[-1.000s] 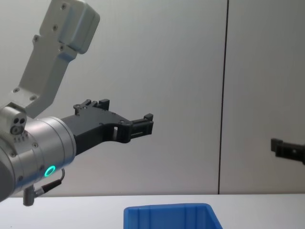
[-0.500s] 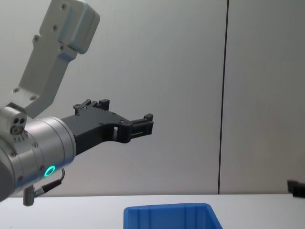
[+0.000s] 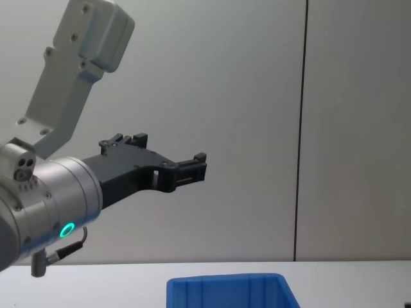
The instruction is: Pick up the two dolls from the table and place them into the box.
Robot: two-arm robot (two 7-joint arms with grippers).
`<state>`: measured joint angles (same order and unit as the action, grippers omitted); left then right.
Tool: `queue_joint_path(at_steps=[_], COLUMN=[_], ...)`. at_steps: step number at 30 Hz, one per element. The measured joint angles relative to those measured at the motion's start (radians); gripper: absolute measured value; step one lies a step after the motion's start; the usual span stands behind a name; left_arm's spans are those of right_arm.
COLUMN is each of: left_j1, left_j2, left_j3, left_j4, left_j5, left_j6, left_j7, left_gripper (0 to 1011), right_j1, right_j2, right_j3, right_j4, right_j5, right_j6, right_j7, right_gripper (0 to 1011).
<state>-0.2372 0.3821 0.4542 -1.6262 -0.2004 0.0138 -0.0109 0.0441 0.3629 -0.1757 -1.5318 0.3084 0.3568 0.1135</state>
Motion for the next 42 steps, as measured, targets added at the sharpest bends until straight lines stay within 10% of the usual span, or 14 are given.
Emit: queue_joint_path(at_steps=[30, 42], left_j1=[0.0, 0.0], left_j2=[0.0, 0.0], left_j3=[0.0, 0.0], left_j4=[0.0, 0.0], left_j5=[0.0, 0.0], left_j6=[0.0, 0.0], left_j7=[0.0, 0.0], left_gripper=[1001, 1001], right_j1=[0.032, 0.079], right_j2=[-0.025, -0.047], right_j3=[-0.026, -0.038], right_j4=[0.19, 0.288], right_j5=[-0.047, -0.069], right_j6=[0.022, -0.001], right_j7=[0.068, 0.111], right_gripper=[993, 708])
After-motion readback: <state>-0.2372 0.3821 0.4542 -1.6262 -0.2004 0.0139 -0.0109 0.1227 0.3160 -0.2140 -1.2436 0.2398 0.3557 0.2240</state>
